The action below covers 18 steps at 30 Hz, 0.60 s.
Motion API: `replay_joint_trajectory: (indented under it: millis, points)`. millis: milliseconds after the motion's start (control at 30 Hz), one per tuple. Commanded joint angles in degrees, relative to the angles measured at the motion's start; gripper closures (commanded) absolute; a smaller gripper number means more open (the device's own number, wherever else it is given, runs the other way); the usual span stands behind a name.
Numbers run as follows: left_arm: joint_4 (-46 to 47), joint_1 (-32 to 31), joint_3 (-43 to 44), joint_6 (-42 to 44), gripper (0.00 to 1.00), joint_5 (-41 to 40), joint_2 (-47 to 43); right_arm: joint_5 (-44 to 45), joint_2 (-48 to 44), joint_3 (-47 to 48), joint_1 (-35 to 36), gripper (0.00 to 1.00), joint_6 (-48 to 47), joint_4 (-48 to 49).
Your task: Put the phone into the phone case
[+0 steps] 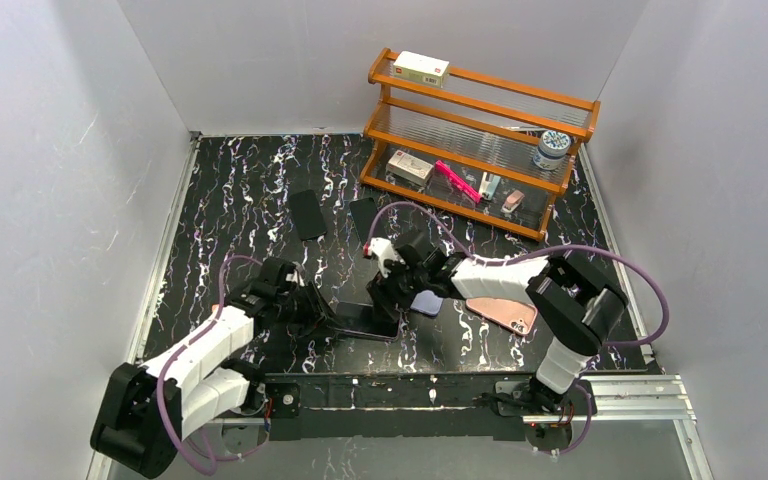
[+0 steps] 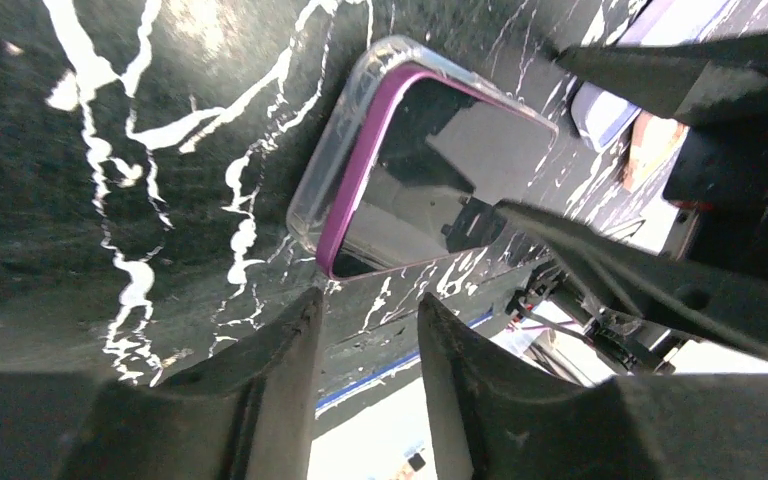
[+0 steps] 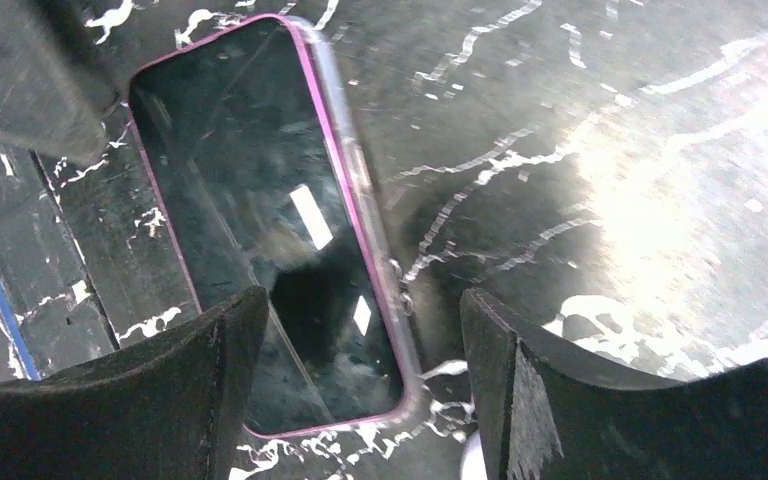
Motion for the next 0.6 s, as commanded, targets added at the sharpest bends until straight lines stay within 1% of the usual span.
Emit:
replay_joint_trajectory:
  millis: [0,133,233,300,433,567]
  points:
    - [3.7,-3.4,-1.7,-6.0,0.67,-2.3,-2.0,-6.9,-2.2,-1.1,-3.6,0.22,5.7,-0.3]
    - [6.7,-4.7,-3.2,-8.1,0.72,-2.4,-1.8,-10.1,-2.1,-1.8,-5.0,0.22,7.3,0.6]
    - [15.0,-5.3,-7.0,-12.3,0.79,-0.4,-1.0,-10.4,-0.9,-1.1,-5.3,0.24,8.6,-0.1]
    - [17.9,-5.4,-8.1,-13.0,0.81,-0.4,0.8,-10.6,0.3,-0.3,-5.4,0.25,10.2,-1.5]
    - [17.9,-5.4,-6.2,-9.0,0.83,-2.4,5.8,-13.4,1.6,-1.2,-5.3,0.27,15.2,-0.4]
    - [17.2,-5.4,-1.8,-4.9,0.83,-4.7,10.4,-16.5,2.0,-1.8,-5.3,0.27,19.2,1.2]
